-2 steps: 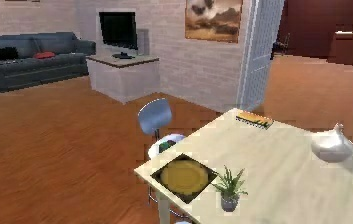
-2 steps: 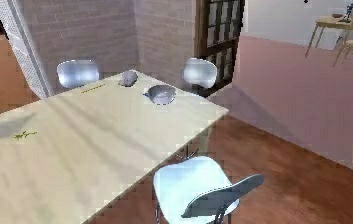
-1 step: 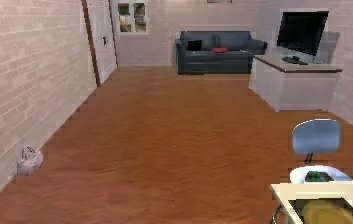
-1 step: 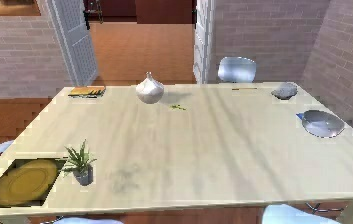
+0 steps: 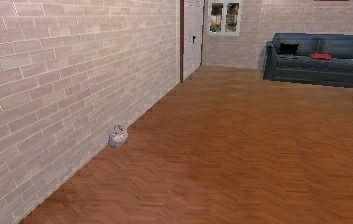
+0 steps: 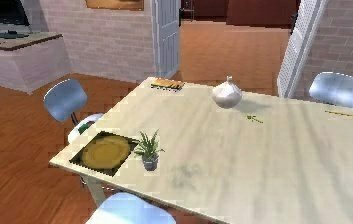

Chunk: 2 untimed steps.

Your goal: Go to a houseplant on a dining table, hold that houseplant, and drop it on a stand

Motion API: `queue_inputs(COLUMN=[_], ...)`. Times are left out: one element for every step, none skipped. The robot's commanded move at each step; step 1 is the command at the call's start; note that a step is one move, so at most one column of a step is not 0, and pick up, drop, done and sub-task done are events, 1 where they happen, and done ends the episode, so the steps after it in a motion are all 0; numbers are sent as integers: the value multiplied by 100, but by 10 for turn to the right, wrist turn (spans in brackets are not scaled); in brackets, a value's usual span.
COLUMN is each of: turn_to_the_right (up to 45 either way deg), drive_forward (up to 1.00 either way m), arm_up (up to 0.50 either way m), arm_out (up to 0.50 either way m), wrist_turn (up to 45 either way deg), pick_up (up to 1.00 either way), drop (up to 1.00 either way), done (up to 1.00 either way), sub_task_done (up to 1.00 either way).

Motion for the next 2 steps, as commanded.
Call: queue_inputs(turn_to_the_right=[0,0], drive_forward=[0,0], arm_up=[50,36], arm_out=[0,0], wrist_turn=[0,0], pick_up=[0,0], drop=[0,0], done=[0,0], sub_task_done=[0,0])
